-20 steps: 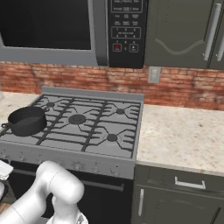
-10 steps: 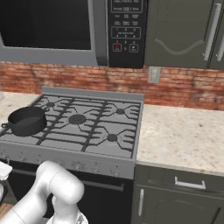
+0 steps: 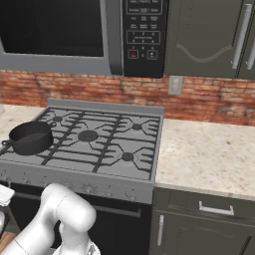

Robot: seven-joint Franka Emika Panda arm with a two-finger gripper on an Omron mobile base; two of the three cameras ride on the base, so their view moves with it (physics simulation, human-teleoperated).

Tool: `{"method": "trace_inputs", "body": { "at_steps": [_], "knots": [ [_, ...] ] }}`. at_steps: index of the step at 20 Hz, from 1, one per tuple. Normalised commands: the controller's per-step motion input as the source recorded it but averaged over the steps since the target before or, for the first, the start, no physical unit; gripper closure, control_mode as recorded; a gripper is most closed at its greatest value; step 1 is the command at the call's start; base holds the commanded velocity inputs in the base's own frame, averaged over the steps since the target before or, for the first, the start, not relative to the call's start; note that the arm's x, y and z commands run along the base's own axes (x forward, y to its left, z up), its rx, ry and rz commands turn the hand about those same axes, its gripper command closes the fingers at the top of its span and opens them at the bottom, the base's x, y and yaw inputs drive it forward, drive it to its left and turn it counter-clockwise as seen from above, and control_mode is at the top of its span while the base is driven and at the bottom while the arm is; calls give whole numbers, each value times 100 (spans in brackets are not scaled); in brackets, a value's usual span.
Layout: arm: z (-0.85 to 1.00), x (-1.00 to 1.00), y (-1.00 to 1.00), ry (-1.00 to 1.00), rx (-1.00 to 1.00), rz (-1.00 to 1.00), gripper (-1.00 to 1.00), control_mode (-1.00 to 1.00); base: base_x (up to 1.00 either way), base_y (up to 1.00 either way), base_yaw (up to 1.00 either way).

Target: Turn off the front left burner of the stove.

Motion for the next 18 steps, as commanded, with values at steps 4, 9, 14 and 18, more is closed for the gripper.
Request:
{"method": "trace_inputs", "body": {
  "at_steps": [4,9,14,18],
  "knots": [
    [0,-1,-31,0,1,-4,-100,-100,0,0,0],
    [0,0,-13,0,5,-1,-100,-100,0,0,0],
    [0,0,0,0,9,0,-100,-100,0,0,0],
    [0,2,0,0,11,0,-100,-100,0,0,0]
  ]
}}
